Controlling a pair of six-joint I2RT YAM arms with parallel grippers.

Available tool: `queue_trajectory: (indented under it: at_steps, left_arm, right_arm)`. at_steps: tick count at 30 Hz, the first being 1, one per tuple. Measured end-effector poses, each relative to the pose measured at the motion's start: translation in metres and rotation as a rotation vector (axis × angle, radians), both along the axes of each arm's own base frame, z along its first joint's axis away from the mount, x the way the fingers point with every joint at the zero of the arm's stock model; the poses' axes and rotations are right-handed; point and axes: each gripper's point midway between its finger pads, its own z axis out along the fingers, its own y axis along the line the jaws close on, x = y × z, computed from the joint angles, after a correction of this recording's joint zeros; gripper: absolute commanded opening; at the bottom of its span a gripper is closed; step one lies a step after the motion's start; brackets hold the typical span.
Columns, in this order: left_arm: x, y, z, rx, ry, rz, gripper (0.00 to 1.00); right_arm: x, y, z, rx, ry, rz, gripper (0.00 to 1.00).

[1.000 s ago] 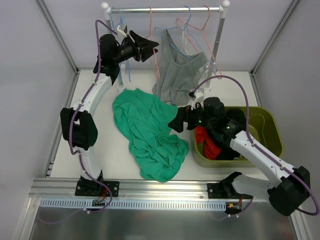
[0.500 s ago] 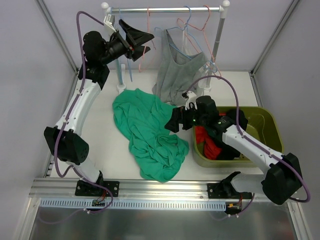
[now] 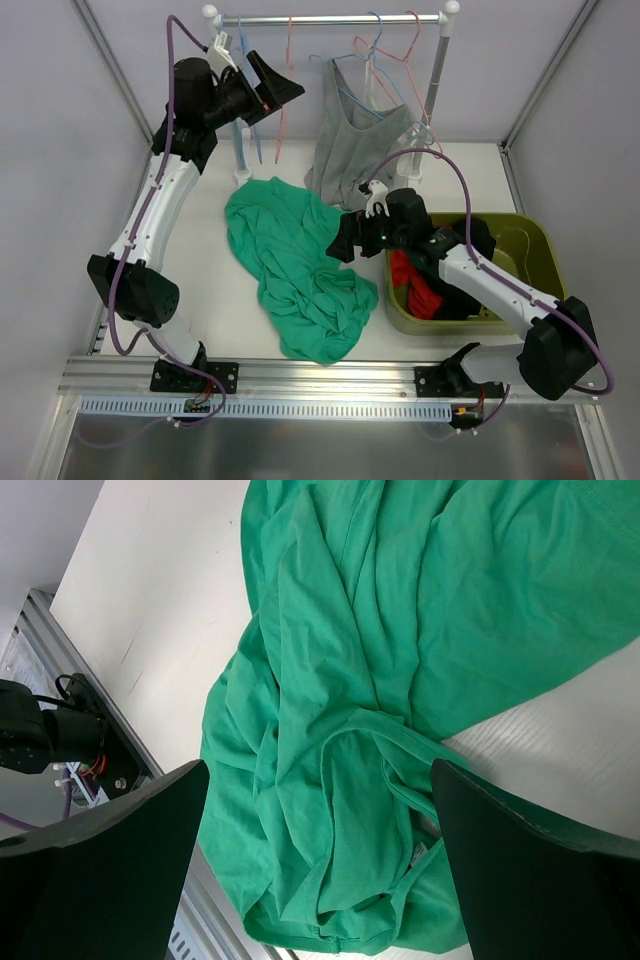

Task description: Remove the tank top from the hanger

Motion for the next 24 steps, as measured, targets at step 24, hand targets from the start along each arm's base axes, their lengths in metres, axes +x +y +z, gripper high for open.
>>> queue_trajectory:
  at_steps: [24]
  left_arm:
    - [-0.162,0.053,0.071,0.291,-0.433,0.206,0.99]
  right_arm:
    - [0.015,0.09,-0.07,-0.414,-0.117,0.27,0.99]
